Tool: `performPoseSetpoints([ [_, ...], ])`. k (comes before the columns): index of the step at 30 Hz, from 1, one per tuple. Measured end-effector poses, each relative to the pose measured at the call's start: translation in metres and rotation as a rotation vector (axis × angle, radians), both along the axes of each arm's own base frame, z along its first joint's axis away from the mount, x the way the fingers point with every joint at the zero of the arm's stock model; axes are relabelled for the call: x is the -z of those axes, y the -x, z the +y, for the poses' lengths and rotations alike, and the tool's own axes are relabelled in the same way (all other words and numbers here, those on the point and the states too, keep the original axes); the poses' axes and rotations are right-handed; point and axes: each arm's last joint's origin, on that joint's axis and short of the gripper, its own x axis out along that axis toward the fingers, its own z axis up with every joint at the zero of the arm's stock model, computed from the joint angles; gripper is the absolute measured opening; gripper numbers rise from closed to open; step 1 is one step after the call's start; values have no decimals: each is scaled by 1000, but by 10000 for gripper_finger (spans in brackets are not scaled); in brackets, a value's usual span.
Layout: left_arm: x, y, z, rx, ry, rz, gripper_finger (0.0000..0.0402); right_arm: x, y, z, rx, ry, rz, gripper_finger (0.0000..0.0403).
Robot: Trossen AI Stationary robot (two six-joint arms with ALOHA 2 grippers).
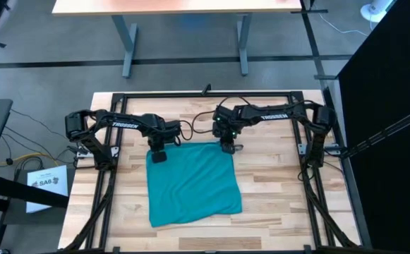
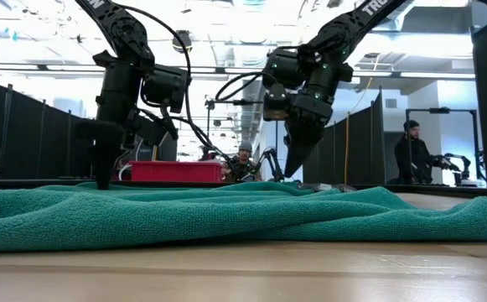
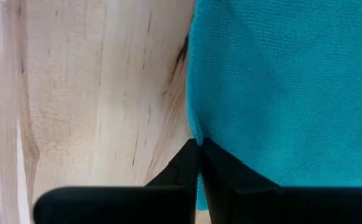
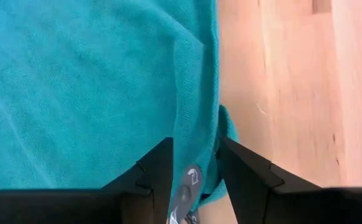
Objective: Roll towel
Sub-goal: Roll the blue towel
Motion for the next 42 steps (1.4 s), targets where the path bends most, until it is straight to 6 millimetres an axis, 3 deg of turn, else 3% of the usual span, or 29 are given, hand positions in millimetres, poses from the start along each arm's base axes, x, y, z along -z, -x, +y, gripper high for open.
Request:
performPoseSetpoints([
  [24, 0, 0, 0, 19, 10, -4, 0, 8, 5, 2, -3, -5, 17, 119],
  [30, 0, 0, 0, 19, 10, -4, 0, 8, 2, 11, -29, -9, 11, 119],
  [42, 0, 0, 0, 20, 11, 2, 0, 34, -2, 13, -38, -36, 90, 119],
])
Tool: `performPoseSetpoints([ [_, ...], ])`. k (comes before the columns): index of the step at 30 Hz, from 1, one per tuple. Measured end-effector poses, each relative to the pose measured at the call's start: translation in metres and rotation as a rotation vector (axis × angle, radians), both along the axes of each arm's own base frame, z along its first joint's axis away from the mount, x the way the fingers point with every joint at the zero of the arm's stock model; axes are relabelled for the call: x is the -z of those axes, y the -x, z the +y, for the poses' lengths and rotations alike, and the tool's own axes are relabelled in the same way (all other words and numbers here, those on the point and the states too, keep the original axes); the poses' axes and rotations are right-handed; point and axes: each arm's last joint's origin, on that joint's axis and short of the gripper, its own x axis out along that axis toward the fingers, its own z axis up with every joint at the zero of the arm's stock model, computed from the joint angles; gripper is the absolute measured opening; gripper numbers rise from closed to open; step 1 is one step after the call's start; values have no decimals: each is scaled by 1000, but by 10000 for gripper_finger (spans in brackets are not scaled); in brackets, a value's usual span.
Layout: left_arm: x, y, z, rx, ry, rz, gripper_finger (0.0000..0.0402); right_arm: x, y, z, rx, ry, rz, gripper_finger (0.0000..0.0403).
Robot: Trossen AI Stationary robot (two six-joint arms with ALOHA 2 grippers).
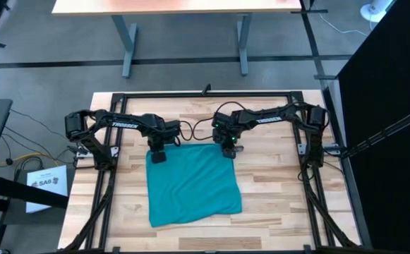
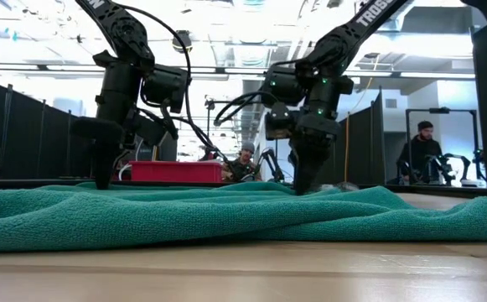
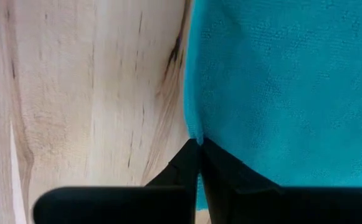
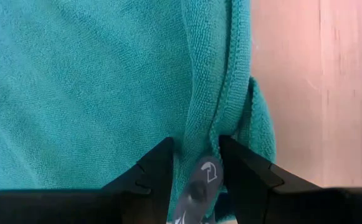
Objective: Roll towel
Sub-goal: Roll the blue towel
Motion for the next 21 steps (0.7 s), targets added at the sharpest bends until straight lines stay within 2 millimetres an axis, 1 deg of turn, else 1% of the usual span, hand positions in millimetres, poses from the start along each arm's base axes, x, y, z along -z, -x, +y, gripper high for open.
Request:
performPoseSetpoints([
  [4, 0, 0, 0, 0, 0, 1, 0, -2, 1, -1, 3, 1, -1, 118],
  [13, 0, 0, 0, 9, 1, 2, 0, -19, -6, -5, -8, 7, 7, 118],
  [16, 0, 0, 0, 9, 2, 2, 0, -19, -6, -5, -15, 9, 8, 117],
  [18, 0, 0, 0, 9, 4, 2, 0, -19, -6, -6, -15, 9, 8, 110],
  [21, 0, 0, 0, 10, 7, 0, 0, -19, -5, -7, -24, 13, 6, 82],
])
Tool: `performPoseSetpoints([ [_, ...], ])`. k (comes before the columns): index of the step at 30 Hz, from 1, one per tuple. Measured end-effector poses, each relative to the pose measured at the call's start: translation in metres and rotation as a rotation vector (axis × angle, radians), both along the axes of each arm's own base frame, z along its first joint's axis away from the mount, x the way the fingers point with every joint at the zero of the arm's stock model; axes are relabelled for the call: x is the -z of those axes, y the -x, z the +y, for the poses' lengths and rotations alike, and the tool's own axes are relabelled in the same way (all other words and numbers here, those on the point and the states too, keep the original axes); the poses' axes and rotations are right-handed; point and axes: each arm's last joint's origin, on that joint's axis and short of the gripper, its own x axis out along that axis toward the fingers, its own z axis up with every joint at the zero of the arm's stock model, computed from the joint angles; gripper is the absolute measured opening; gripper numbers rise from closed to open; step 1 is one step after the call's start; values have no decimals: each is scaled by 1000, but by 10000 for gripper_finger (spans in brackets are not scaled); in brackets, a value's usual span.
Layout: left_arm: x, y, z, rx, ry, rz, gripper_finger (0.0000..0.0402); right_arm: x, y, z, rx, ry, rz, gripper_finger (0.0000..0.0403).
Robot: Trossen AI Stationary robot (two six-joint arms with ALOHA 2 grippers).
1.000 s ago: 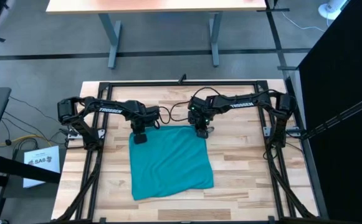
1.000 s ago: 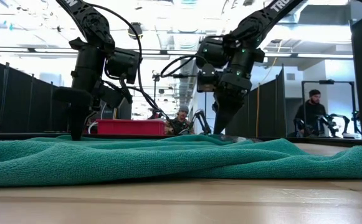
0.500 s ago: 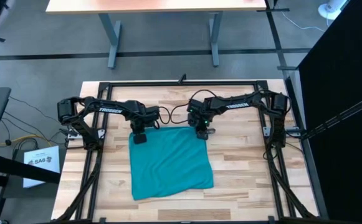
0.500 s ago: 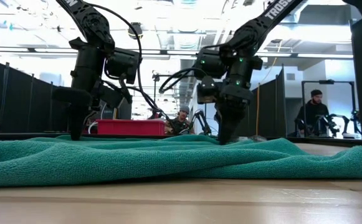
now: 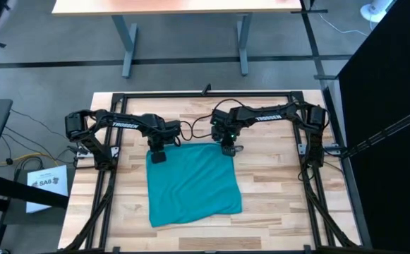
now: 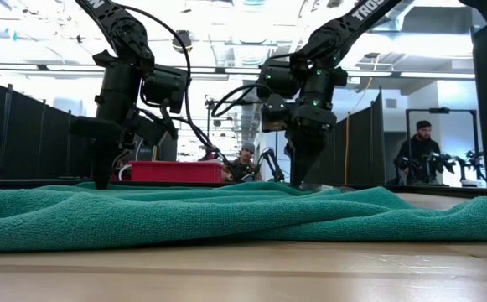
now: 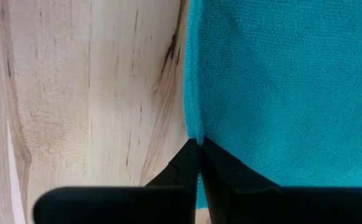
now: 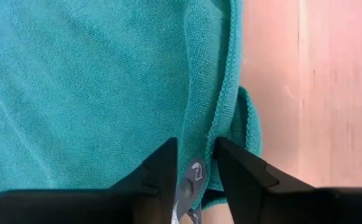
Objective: Roll towel
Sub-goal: Roll the blue towel
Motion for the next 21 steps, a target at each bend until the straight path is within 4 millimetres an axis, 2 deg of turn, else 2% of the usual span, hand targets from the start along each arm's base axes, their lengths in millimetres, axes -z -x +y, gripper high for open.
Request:
performPoseSetpoints([
  [5, 0, 0, 0, 0, 0, 0, 0, 0, 1, -3, -2, 3, -4, 10],
  [12, -1, 1, 0, 3, -6, 3, 0, -5, 4, -5, 4, 4, -4, 0],
  [15, -12, 2, -1, -5, -16, 3, 0, -21, 7, -2, 3, 13, -36, 0],
  [21, -49, 5, -10, -20, -43, -71, 0, -55, 20, 1, 36, 22, -92, 0],
])
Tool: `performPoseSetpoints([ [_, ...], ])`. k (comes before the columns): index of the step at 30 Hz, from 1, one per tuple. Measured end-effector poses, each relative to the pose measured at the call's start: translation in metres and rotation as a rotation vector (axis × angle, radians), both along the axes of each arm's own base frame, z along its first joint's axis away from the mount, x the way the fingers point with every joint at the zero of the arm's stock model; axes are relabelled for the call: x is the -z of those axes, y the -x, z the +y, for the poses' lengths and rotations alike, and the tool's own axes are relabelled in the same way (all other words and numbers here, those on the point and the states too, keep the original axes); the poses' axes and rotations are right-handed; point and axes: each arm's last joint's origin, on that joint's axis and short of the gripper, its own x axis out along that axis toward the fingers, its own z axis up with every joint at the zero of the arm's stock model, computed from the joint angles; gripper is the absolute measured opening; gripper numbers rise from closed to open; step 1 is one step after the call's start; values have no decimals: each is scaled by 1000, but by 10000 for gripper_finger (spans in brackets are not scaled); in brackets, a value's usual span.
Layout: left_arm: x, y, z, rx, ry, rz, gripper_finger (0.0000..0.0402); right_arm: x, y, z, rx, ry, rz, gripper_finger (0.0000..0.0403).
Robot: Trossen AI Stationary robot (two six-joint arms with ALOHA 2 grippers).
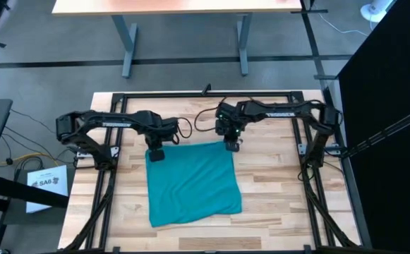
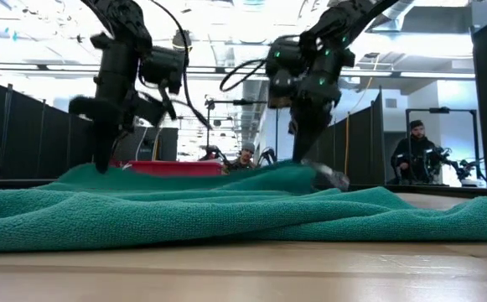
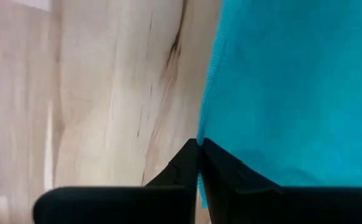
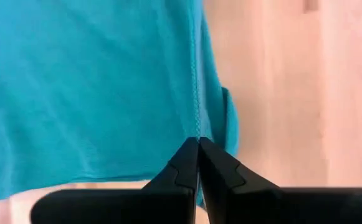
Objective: Roll towel
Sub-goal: Roll the blue towel
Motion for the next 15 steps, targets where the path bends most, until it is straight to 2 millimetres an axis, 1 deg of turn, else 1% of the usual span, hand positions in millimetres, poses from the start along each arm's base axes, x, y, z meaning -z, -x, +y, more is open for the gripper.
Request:
performPoseSetpoints([
  [5, -33, 5, -10, -8, -23, -95, 0, -22, 12, 3, 32, 25, -20, 0],
  [9, -54, 10, -15, -2, -33, -144, 0, -35, 21, 5, 64, 29, -24, 0],
  [12, -65, 18, -16, 4, -51, -132, 0, -41, 26, 4, 96, 54, -17, 0],
  [15, -76, 26, -16, 14, -122, -104, 0, -48, 29, 5, 125, 76, -33, 0],
])
